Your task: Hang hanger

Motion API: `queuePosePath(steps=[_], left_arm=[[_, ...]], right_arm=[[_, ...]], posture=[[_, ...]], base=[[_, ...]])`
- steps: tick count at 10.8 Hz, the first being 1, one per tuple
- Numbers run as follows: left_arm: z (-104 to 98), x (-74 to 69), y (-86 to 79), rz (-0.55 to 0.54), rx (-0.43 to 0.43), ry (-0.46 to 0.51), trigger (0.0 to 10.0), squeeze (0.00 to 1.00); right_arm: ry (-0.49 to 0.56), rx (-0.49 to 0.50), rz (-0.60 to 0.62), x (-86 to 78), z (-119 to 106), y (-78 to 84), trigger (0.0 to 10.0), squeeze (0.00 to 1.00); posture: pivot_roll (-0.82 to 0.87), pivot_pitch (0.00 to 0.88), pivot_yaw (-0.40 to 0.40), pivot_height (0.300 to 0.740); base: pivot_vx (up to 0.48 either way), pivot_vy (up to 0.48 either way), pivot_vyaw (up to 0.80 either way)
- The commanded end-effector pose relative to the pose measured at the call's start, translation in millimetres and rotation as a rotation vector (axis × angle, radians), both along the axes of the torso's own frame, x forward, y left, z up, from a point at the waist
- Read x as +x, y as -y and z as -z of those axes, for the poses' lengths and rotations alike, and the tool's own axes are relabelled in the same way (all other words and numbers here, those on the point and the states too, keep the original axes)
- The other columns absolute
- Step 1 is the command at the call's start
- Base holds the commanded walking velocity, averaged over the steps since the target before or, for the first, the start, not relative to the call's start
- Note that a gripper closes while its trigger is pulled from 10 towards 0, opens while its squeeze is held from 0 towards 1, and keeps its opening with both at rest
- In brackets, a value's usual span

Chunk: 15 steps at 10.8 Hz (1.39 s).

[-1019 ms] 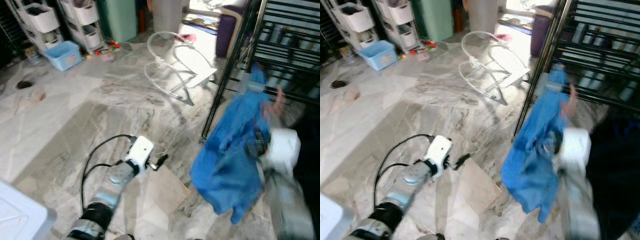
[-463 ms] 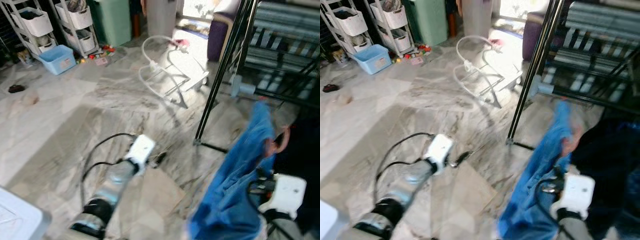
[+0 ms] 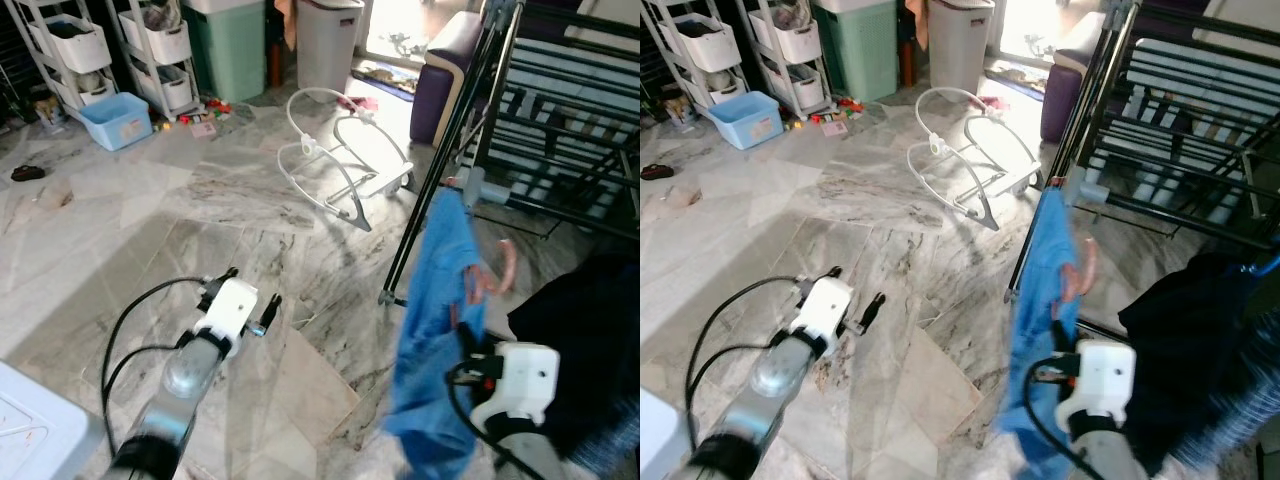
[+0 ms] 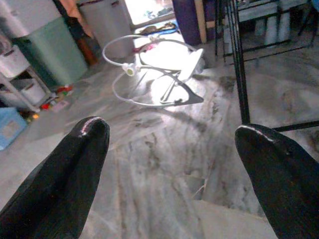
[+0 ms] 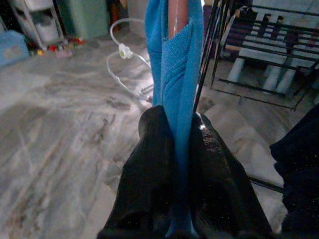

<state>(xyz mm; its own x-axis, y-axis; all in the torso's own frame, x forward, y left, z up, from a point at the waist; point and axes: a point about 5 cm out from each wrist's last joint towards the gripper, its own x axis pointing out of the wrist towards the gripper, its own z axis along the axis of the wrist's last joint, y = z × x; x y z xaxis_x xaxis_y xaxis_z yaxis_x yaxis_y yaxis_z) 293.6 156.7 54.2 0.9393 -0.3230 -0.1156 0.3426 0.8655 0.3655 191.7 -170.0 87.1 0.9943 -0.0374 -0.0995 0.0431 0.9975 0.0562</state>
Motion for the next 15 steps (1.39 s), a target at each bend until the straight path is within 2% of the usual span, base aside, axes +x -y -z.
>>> queuePosePath(steps=[1, 3, 8, 10, 13, 15], left_arm=[[-4, 0.1, -3.0, -0.008, 0.019, 0.027, 10.0, 0.0], [-5, 1.9, 1.3, 0.001, 0.037, 0.015, 10.0, 0.0], [-12, 10.3, 17.8, 0.05, 0.026, 0.015, 10.0, 0.0], [-15, 12.9, 17.3, 0.05, 0.029, 0.019, 10.0, 0.0], [-18, 22.2, 6.4, 0.013, 0.046, 0.008, 10.0, 0.0], [-20, 25.0, 11.5, 0.01, 0.036, 0.012, 10.0, 0.0]], right_arm=[[0.068, -0.015, 0.01, 0.2, -14, 1.5, 0.0, 0.0], [0.049, -0.015, 0.003, -1.8, -10, -2.4, 0.0, 0.0], [0.038, -0.02, 0.042, -6.3, -6, 1.3, 0.0, 0.0], [0.018, -0.008, 0.04, -6.6, -1, -1.4, 0.0, 0.0], [-0.022, 0.008, 0.052, -7.6, 7, -0.5, 0.0, 0.0], [-0.043, 0.021, 0.038, -9.0, 11, -3.3, 0.0, 0.0]], posture=[[0.04, 0.036, -0.079, 0.74], [0.03, 0.048, -0.071, 0.74], [0.01, 0.042, -0.046, 0.74], [0.02, 0.044, -0.039, 0.74], [0.02, 0.059, -0.034, 0.74], [0.01, 0.06, -0.029, 0.74]], base=[[0.0, 0.0, 0.0], [0.0, 0.0, 0.0], [0.0, 0.0, 0.0], [0.0, 0.0, 0.0], [-0.085, 0.0, 0.0], [-0.266, 0.0, 0.0]])
